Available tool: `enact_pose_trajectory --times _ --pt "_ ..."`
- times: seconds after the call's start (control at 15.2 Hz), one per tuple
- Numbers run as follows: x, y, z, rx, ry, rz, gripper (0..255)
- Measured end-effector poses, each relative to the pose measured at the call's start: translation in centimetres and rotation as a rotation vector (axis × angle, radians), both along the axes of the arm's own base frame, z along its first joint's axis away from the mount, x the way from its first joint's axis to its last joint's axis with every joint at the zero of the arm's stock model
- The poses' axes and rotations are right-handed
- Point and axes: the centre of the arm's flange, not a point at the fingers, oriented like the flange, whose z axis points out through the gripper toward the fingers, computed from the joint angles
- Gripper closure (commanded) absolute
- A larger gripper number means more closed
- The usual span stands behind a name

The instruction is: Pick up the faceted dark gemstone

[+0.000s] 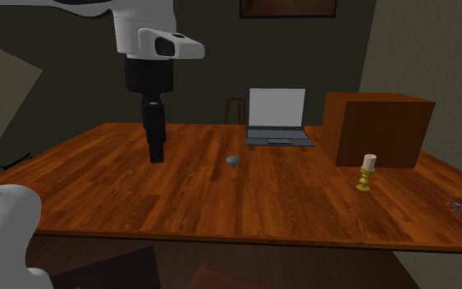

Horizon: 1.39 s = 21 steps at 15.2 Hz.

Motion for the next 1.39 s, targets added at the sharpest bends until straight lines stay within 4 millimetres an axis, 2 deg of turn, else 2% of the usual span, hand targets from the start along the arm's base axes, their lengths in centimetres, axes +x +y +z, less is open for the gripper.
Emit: enact_pose_trajectory --times 0.13,0.26,0.46,0.59,0.79,0.99,1.39 --pt "0.4 0.3 -0.3 -0.001 0.0 -0.002 0" --pt "1.3 2.1 -1.0 -0.004 -0.002 -0.008 0" --pt "3.9 4.8 -2.4 -0.008 -0.004 -0.02 0" --pt "4.9 6.8 -3.5 -0.012 -0.007 -0.029 0" --pt "7.7 9.2 -5.2 -0.016 -0.01 -0.042 0" --pt "9.9 12.5 -7.0 -0.021 -0.014 -0.055 0" --pt "14.7 17.5 -9.9 -0.031 -0.022 -0.081 0"
